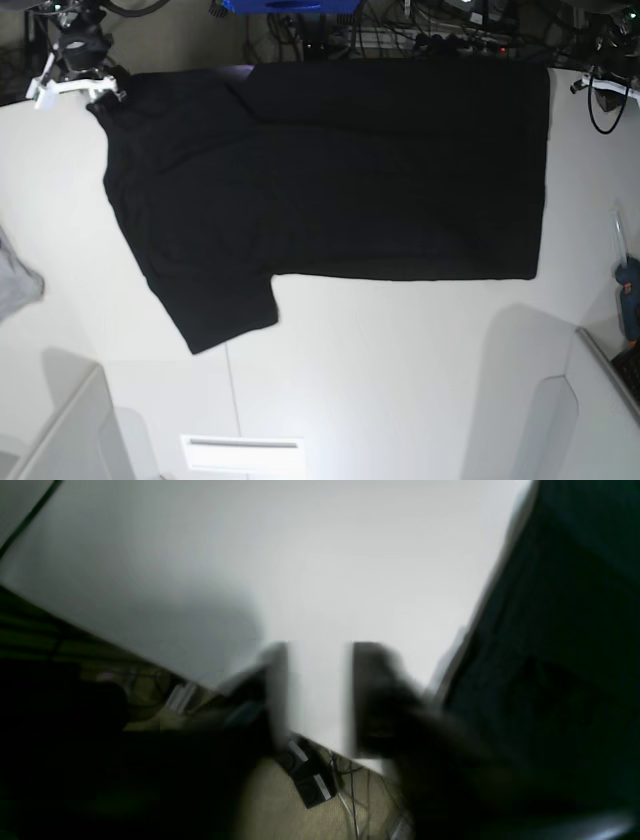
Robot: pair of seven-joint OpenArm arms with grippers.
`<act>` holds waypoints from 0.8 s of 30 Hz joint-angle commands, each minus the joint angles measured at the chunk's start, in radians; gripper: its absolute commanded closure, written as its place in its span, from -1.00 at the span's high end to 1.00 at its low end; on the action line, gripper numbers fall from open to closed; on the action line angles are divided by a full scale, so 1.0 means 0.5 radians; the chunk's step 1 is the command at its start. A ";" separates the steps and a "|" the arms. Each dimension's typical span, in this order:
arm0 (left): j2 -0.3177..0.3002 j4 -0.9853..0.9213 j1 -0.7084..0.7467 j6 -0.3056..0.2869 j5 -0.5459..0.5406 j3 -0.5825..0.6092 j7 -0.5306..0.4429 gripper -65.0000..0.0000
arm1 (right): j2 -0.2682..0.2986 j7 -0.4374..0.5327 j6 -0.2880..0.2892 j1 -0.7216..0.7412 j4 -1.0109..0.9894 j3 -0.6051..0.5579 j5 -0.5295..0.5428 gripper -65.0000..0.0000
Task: Fold the T-shirt properly
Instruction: 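Drag the shirt toward the robot with both grippers, then release, then reach both grippers to the hem corners and grasp them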
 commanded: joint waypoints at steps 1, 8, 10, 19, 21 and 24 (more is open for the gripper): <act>-0.024 0.026 0.014 -0.003 -0.022 -0.017 -0.035 -0.98 | 0.007 0.040 0.009 -0.009 0.042 0.020 0.021 -0.03; -0.024 0.017 -0.025 -0.003 -0.019 -0.011 -0.035 -1.00 | 0.004 0.030 0.006 0.031 0.045 0.143 0.021 -0.01; -0.021 0.011 -0.053 -0.003 -0.004 -0.017 -0.035 -1.00 | 0.007 0.037 0.006 0.052 0.045 0.192 0.009 -0.01; -0.039 0.033 -0.105 -0.003 -0.010 -0.011 -0.035 -1.00 | 0.280 0.006 0.012 0.353 0.008 0.155 0.006 -0.01; -0.039 0.033 -0.124 -0.006 -0.004 -0.011 -0.035 -1.00 | 0.378 -0.022 0.012 0.420 -0.041 -0.001 0.003 -0.01; -0.070 0.033 -0.130 -0.006 -0.004 0.042 -0.035 -1.00 | 0.476 -0.016 0.012 0.558 -0.182 -0.219 0.003 -0.02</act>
